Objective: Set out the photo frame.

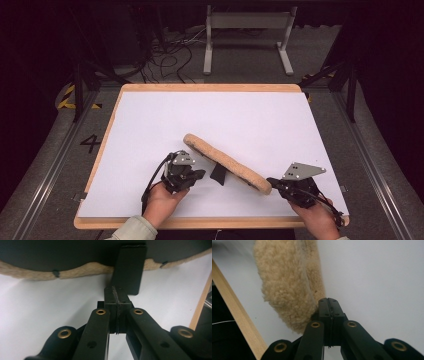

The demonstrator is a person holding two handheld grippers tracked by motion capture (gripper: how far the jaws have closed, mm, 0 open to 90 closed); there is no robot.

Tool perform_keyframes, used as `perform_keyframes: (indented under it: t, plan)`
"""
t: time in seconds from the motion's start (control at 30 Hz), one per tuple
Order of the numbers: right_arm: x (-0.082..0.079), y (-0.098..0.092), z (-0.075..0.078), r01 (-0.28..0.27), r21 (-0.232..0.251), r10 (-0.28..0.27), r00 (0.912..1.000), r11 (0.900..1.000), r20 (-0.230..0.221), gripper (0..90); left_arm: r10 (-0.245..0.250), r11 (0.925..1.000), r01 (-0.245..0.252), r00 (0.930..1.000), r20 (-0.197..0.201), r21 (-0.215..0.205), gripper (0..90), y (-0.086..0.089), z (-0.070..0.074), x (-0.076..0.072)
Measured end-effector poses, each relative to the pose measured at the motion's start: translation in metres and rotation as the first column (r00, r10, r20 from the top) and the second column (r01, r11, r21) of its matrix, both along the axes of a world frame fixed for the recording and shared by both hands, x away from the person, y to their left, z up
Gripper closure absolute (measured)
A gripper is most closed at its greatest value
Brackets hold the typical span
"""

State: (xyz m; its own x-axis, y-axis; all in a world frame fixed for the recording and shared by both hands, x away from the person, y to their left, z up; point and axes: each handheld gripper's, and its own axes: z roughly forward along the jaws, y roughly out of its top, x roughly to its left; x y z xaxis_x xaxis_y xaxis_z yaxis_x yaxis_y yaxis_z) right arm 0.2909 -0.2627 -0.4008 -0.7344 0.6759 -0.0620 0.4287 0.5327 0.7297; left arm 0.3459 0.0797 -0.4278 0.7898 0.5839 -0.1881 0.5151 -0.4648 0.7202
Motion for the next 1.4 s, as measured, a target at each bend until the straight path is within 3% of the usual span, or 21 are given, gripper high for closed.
perform_keyframes:
  t: [0.2, 0.37, 0.53, 0.73, 0.8, 0.9, 1.07, 1.1, 1.13, 1.17, 1.33, 1.37, 1.4]
  plan:
    - [-0.002, 0.007, 0.000, -0.029, -0.007, 0.029, 0.9995, 1.000, 0.009, 90.0, -0.036, 0.9991, 0.036, 0.9993, -0.003, -0.020, 90.0, -0.013, 0.000, -0.005]
    - [0.001, 0.001, 0.003, 0.010, 0.012, -0.011, 0.9996, 1.000, 0.027, 90.0, -0.104, 0.9938, 0.104, 0.9946, 0.001, -0.040, 90.0, -0.031, -0.005, -0.010]
    - [0.002, -0.001, 0.002, 0.021, 0.011, -0.021, 0.9994, 1.000, 0.027, 90.0, -0.135, 0.9899, 0.135, 0.9908, -0.004, -0.044, 90.0, -0.045, -0.009, -0.013]
    - [0.003, -0.003, 0.002, 0.038, 0.011, -0.038, 0.9988, 0.999, 0.032, 90.0, -0.137, 0.9895, 0.135, 0.9900, -0.034, -0.050, 90.0, -0.059, -0.020, -0.012]
    - [0.004, -0.004, 0.003, 0.043, 0.012, -0.043, 0.9985, 0.999, 0.033, 90.0, -0.135, 0.9905, 0.135, 0.9908, -0.008, -0.025, 90.0, -0.063, -0.023, -0.012]
    - [0.003, -0.004, 0.003, 0.045, 0.012, -0.045, 0.9984, 0.999, 0.033, 90.0, -0.122, 0.9924, 0.122, 0.9925, -0.013, -0.021, 90.0, -0.068, -0.027, -0.011]
    - [0.003, -0.004, 0.003, 0.042, 0.012, -0.042, 0.9985, 0.999, 0.035, 90.0, -0.109, 0.9939, 0.109, 0.9940, -0.010, 0.012, 90.0, -0.073, -0.031, -0.009]
    - [0.003, -0.004, 0.003, 0.042, 0.013, -0.042, 0.9985, 0.999, 0.035, 90.0, -0.088, 0.9956, 0.089, 0.9960, -0.011, 0.032, 90.0, -0.072, -0.031, -0.009]
    - [0.003, -0.004, 0.003, 0.042, 0.013, -0.042, 0.9985, 0.999, 0.035, 90.0, -0.076, 0.9961, 0.077, 0.9969, -0.018, 0.042, 90.0, -0.071, -0.031, -0.008]
    - [0.003, -0.004, 0.003, 0.043, 0.014, -0.043, 0.9984, 0.999, 0.035, 90.0, -0.071, 0.9970, 0.073, 0.9962, -0.050, 0.028, 90.0, -0.070, -0.031, -0.008]
    - [0.002, -0.005, 0.003, 0.044, 0.013, -0.045, 0.9983, 0.999, 0.036, 90.0, -0.069, 0.9962, 0.070, 0.9974, -0.023, 0.052, 90.0, -0.070, -0.031, -0.007]
    - [0.002, -0.005, 0.003, 0.045, 0.014, -0.045, 0.9982, 0.999, 0.039, 90.0, -0.044, 0.9967, 0.045, 0.9989, -0.015, 0.067, 90.0, -0.069, -0.030, -0.007]
    - [0.002, -0.005, 0.004, 0.043, 0.013, -0.044, 0.9983, 0.999, 0.039, 90.0, -0.047, 0.9981, 0.050, 0.9968, -0.064, 0.037, 90.0, -0.064, -0.029, -0.003]
